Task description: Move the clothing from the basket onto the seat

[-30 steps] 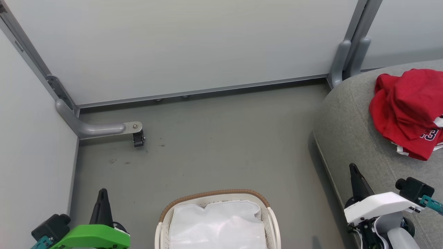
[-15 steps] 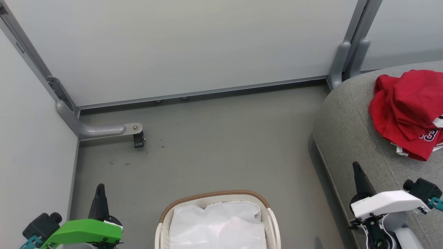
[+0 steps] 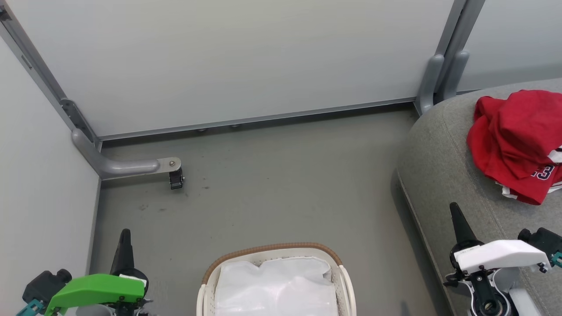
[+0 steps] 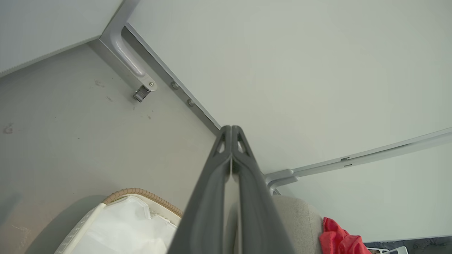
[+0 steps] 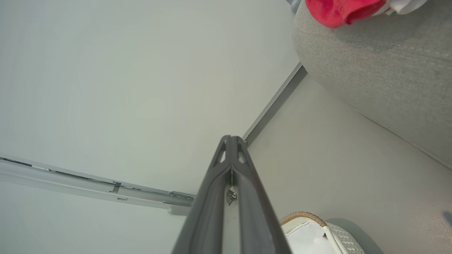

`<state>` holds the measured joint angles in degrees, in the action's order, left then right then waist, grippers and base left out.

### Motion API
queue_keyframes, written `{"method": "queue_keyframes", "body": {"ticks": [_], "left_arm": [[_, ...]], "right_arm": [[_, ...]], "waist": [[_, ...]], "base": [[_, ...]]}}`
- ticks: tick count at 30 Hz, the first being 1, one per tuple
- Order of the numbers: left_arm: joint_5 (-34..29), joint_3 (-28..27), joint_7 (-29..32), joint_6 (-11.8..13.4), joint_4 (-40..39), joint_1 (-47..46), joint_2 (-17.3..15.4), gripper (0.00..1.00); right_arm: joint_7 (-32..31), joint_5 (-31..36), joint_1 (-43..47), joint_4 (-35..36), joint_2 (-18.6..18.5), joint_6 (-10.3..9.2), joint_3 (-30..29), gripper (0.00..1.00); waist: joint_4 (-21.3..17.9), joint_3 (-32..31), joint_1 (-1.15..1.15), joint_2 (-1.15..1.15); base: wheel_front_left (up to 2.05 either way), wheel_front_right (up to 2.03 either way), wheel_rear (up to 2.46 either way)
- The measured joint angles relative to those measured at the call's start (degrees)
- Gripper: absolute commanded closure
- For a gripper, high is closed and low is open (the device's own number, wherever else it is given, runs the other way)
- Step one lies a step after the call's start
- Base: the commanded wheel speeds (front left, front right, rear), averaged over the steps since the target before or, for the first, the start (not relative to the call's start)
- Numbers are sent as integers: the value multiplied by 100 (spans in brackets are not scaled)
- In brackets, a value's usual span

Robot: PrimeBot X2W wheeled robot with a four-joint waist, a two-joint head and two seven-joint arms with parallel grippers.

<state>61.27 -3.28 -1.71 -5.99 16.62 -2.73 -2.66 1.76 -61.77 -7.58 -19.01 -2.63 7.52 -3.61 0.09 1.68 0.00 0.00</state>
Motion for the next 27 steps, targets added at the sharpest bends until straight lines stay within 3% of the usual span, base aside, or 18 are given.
{"method": "queue_keyframes", "body": {"ticks": [27], "left_arm": [[1452, -151, 380, -59, -129, -141, -2, 100]], "right_arm": [[-386, -1424, 59, 225, -2, 0, -138, 100]], "waist": [[-4, -60, 0, 0]], "base": [[0, 0, 0]]}}
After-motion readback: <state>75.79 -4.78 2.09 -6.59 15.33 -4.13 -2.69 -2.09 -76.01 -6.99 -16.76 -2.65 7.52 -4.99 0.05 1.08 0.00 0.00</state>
